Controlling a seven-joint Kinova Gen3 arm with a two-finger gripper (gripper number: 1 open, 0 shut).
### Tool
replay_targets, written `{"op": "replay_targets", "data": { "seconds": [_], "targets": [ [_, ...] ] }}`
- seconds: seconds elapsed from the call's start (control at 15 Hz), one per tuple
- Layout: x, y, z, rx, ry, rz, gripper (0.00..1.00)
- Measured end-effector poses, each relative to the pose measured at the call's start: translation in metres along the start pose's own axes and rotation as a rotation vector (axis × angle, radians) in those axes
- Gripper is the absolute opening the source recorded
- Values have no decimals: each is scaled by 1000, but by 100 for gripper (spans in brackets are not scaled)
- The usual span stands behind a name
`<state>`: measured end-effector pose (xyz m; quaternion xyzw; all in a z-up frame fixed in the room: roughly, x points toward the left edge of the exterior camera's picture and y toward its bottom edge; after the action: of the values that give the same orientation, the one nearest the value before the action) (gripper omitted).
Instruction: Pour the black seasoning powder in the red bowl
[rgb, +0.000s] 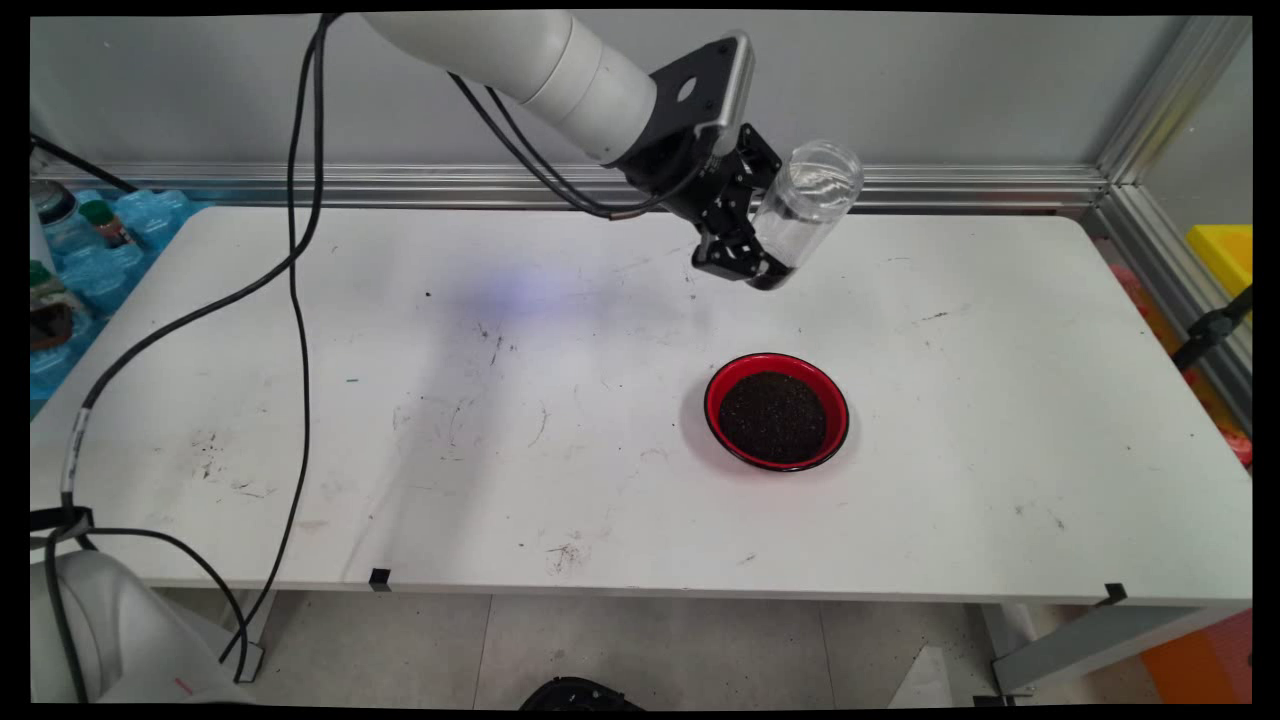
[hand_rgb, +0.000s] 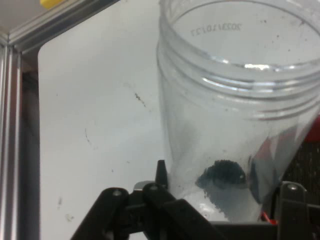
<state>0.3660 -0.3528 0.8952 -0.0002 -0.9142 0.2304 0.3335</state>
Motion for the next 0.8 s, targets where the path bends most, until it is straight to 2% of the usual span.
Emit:
{"op": "replay_targets", "data": {
  "seconds": [0.53, 0.8],
  "targets": [
    [-18, -16, 36, 5, 46, -259, 0],
    [-29, -20, 53, 12, 57, -318, 0]
  ]
}}
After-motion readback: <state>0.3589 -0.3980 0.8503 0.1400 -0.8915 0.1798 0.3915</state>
